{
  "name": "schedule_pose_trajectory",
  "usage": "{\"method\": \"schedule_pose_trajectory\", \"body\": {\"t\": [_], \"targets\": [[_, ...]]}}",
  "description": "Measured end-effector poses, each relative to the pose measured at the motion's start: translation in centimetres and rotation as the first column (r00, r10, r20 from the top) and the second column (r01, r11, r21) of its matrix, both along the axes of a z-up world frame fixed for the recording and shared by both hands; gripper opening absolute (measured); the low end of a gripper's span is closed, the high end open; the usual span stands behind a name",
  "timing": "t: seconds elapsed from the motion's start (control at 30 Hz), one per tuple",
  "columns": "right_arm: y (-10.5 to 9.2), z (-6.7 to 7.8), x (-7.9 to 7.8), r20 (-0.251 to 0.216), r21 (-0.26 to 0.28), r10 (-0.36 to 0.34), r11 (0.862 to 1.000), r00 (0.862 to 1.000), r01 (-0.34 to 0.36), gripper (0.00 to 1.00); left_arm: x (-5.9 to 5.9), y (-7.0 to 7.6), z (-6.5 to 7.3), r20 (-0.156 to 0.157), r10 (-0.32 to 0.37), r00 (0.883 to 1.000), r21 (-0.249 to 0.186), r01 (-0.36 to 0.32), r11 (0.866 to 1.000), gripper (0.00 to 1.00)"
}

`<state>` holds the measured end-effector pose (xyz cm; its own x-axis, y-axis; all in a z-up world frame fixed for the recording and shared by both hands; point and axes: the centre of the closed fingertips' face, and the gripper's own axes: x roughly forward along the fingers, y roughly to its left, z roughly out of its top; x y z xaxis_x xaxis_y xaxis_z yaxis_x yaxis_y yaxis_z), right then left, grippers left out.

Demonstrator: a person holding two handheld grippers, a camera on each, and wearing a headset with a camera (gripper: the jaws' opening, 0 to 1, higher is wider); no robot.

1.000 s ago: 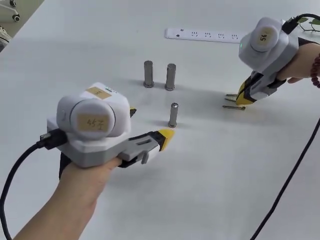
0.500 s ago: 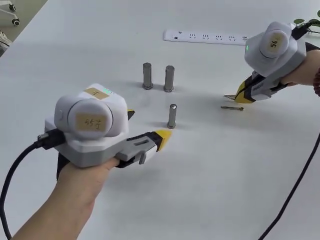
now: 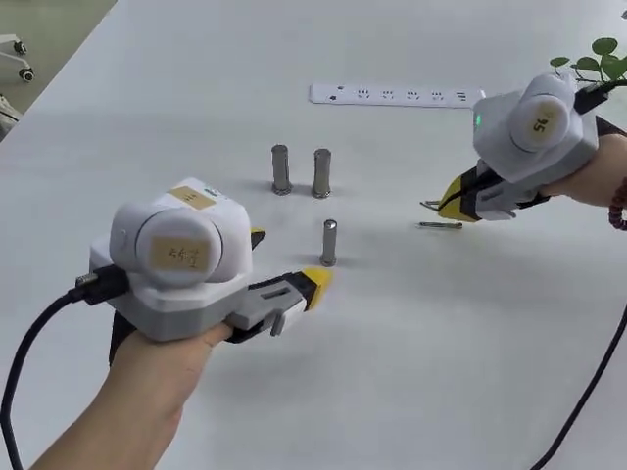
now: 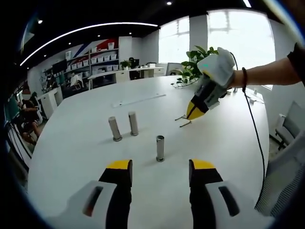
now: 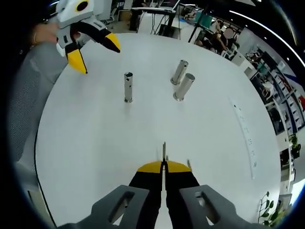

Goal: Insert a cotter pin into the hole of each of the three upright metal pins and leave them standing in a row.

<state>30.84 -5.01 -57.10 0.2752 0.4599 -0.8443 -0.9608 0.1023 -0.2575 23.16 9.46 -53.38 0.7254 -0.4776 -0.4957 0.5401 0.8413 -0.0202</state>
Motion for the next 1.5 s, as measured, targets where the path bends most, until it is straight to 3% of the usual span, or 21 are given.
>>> {"method": "schedule_pose_trajectory", "body": {"t": [0.1, 0.3, 0.67, 1.13, 1.5], "targets": [[0.6, 0.3, -0.9, 0.010, 0.022, 0.010, 1.000, 1.000, -0.010, 0.00, -0.3, 0.1, 0.0, -0.018, 0.006, 1.000, -0.013, -0.006, 1.000, 0.40], [1.8, 0.9, -3.1, 0.041, 0.060, 0.031, 0.998, 0.999, -0.033, 0.00, -1.1, 0.0, -0.1, -0.043, 0.001, 0.999, -0.030, -0.002, 1.000, 0.38], [4.0, 1.6, -6.4, 0.075, 0.118, 0.080, 0.989, 0.994, -0.089, 0.00, -2.2, -1.4, 0.0, -0.111, -0.041, 0.993, -0.123, 0.027, 0.992, 0.32], [6.2, 2.8, -9.3, 0.108, 0.160, 0.154, 0.972, 0.982, -0.170, 0.00, -3.0, -3.9, 0.7, -0.187, -0.098, 0.978, -0.262, 0.046, 0.964, 0.22], [7.9, 3.4, -10.8, 0.131, 0.160, 0.221, 0.957, 0.966, -0.241, 0.00, -3.5, -5.2, 1.6, -0.207, -0.124, 0.970, -0.333, 0.049, 0.942, 0.14]]}}
